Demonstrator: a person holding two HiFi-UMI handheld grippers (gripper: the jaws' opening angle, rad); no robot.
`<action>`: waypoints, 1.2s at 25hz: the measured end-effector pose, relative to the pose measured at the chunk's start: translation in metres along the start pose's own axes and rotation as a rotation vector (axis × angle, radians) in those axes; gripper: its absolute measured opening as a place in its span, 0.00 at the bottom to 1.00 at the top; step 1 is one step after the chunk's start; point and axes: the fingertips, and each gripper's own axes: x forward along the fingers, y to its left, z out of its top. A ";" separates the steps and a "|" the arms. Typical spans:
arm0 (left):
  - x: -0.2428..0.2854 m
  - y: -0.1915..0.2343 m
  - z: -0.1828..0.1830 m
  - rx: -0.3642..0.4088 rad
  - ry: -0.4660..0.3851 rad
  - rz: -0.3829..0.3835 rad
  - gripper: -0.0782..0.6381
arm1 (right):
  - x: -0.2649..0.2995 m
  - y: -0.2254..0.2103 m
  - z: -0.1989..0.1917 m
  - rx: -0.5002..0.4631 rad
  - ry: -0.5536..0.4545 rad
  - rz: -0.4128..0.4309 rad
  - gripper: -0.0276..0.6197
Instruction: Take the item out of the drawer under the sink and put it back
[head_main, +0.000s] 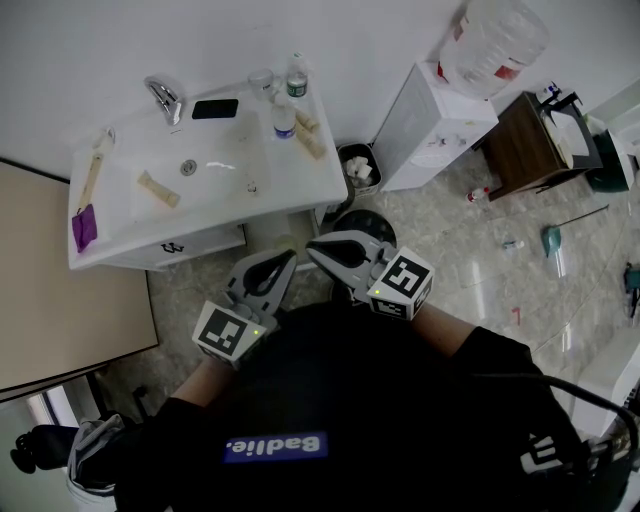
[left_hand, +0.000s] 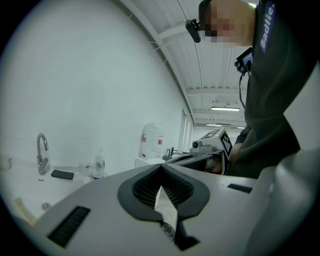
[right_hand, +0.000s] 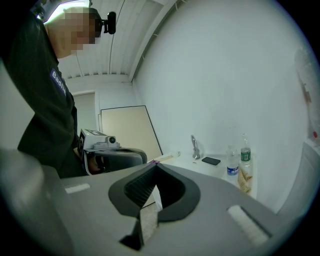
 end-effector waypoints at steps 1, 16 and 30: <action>0.000 0.000 0.000 0.000 -0.003 0.001 0.12 | 0.000 0.000 -0.001 -0.001 0.000 0.002 0.04; -0.003 -0.002 -0.001 0.000 0.002 -0.003 0.12 | -0.001 0.004 -0.002 -0.001 -0.006 0.001 0.05; -0.007 0.003 0.000 -0.011 0.004 0.008 0.12 | 0.003 0.003 -0.002 -0.003 -0.001 0.002 0.05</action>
